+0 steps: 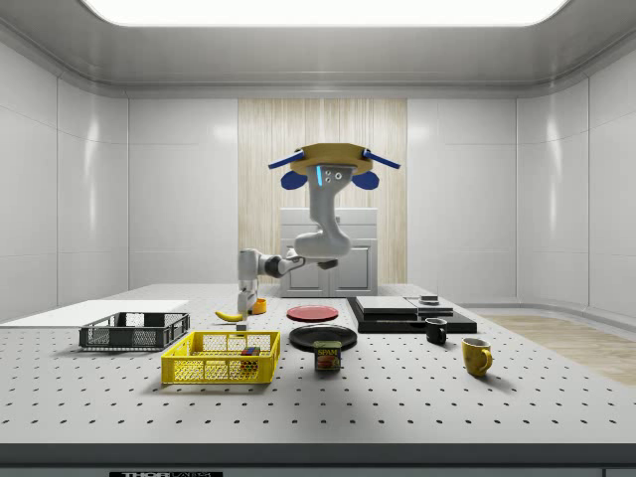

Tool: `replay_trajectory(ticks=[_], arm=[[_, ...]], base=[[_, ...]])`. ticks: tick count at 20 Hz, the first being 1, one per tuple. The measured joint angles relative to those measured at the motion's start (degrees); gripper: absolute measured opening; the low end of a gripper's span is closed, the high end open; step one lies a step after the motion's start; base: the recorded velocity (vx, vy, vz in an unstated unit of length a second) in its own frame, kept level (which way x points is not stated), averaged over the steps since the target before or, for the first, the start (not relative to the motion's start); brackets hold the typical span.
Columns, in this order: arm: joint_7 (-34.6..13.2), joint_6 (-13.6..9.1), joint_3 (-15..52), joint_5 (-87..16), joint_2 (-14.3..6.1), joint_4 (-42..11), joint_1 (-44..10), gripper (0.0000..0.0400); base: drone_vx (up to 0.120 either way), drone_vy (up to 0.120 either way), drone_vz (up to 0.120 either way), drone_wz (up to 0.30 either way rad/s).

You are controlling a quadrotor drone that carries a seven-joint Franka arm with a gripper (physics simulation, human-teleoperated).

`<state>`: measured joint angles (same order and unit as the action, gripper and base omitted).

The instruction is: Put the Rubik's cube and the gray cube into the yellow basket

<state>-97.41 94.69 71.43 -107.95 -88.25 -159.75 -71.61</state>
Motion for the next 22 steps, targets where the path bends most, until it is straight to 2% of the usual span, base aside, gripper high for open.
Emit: replay_trajectory(ticks=[2,22], arm=[[0.01,-0.02,0.00,-0.01,0.02,0.00,0.01,0.0400],[0.05,-0.20,-0.02,-0.09,0.21,-0.01,0.07,0.0400]], base=[[0.100,-0.120,0.000,0.000],[0.000,-0.120,0.000,0.000]])
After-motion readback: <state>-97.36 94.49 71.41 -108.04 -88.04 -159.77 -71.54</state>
